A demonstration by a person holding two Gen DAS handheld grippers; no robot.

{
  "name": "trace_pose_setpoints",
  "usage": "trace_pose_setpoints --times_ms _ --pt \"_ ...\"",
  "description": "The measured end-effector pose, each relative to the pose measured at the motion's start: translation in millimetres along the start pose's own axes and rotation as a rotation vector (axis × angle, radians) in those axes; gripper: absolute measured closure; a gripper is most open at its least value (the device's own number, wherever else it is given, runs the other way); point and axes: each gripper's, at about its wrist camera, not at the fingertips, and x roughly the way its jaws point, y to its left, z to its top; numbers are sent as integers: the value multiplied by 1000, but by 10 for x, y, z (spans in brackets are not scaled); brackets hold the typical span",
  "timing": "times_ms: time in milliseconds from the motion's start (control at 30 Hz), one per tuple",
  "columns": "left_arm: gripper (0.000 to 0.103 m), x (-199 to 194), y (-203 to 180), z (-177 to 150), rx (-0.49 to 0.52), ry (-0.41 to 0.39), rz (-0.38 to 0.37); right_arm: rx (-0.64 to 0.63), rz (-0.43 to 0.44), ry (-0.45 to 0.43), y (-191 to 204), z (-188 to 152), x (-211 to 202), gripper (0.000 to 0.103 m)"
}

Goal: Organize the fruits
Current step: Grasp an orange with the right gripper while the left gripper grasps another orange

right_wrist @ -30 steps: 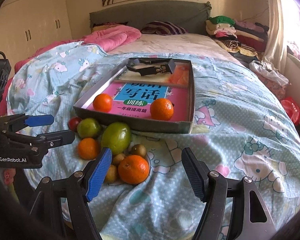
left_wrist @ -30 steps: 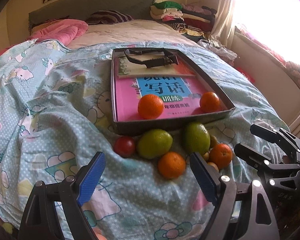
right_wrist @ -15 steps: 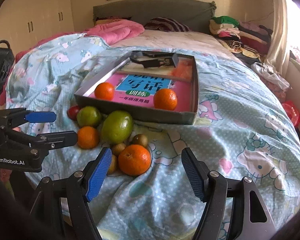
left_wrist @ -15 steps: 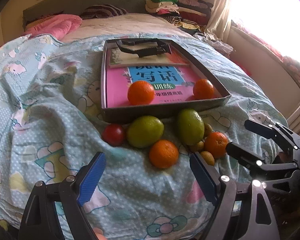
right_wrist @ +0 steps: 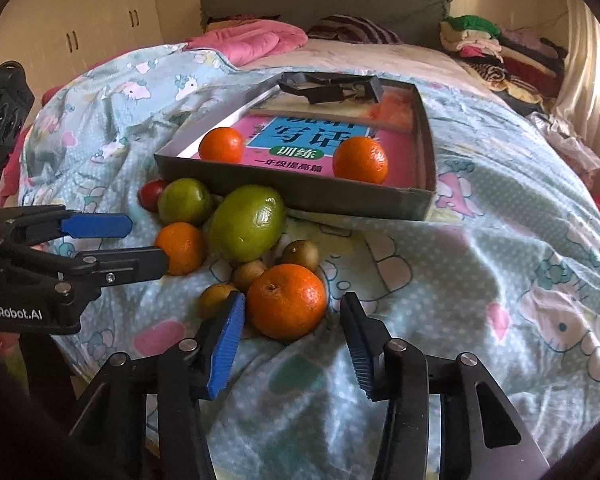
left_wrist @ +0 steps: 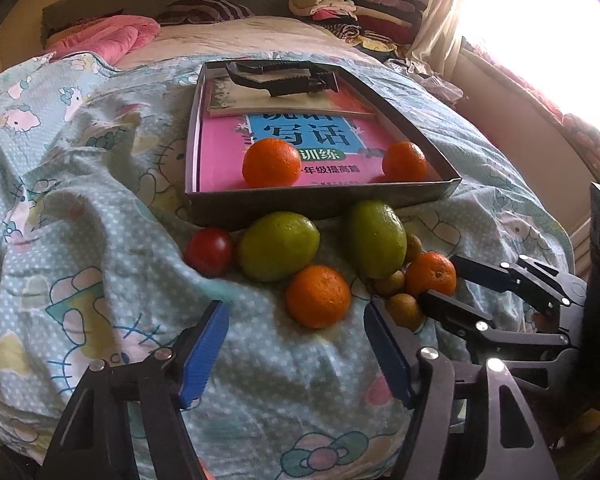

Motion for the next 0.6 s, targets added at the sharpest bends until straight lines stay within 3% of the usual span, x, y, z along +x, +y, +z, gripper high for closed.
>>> trace_pose_setpoints --times_ms 300,600 --pt "49 131 -77 30 24 14 15 9 37 -20 -41 1 79 59" --pt "51 310 -175 99 42 51 60 35 47 -44 -83 -14 -25 59"
